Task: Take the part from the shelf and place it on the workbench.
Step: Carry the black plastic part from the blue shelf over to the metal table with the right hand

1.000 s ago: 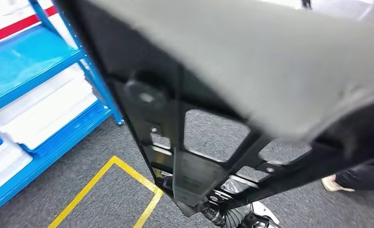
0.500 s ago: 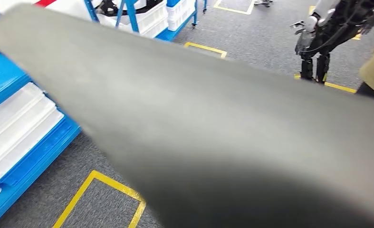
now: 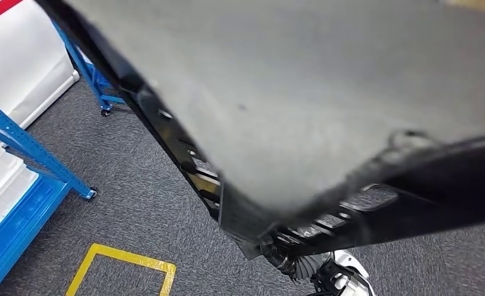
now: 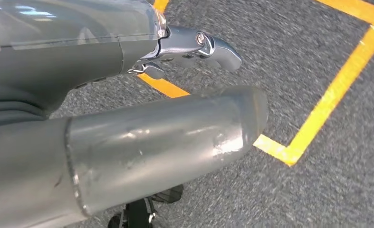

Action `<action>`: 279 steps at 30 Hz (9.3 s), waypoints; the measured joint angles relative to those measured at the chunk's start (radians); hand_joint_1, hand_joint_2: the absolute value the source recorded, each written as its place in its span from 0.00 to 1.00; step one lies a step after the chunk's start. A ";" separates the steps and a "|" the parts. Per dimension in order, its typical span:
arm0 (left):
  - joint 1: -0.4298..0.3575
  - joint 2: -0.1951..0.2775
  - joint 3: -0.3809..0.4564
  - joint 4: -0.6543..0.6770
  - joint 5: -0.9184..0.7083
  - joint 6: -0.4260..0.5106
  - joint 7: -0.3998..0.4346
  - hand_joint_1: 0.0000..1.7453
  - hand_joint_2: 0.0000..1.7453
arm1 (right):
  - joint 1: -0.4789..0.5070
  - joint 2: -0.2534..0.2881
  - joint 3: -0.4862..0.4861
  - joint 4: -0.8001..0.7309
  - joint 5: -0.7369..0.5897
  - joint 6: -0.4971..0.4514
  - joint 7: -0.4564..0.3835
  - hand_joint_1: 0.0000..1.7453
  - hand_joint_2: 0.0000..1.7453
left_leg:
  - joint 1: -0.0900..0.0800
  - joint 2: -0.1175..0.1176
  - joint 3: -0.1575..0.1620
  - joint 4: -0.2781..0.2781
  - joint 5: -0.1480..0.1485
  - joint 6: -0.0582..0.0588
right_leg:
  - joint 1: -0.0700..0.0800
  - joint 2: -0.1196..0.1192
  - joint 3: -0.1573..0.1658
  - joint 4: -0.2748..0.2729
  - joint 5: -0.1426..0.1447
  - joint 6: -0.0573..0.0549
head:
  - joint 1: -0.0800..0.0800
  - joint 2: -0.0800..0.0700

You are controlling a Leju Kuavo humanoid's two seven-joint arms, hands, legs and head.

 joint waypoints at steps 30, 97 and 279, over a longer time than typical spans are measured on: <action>0.002 -0.047 0.071 -0.001 0.040 -0.036 -0.012 0.00 0.00 | 0.094 0.003 0.061 -0.088 0.111 -0.133 -0.008 1.00 1.00 | -0.001 -0.006 -0.008 0.015 -0.008 0.003 | 0.006 0.006 -0.012 0.043 -0.034 -0.001 | 0.000 0.000; -0.006 -0.072 0.094 -0.002 -0.076 -0.079 -0.035 0.00 0.00 | 0.075 0.028 0.144 -0.070 0.118 -0.273 0.002 1.00 1.00 | -0.005 0.025 -0.008 0.032 -0.029 -0.012 | 0.033 -0.047 0.121 -0.216 0.057 -0.021 | 0.000 0.000; -0.007 -0.097 0.221 -0.003 -0.120 -0.126 0.004 0.00 0.00 | -0.033 0.075 0.208 0.067 -0.033 -0.145 0.081 1.00 1.00 | 0.008 -0.054 0.097 -0.014 -0.074 -0.019 | -0.003 0.003 0.075 -0.200 0.126 0.015 | 0.000 0.000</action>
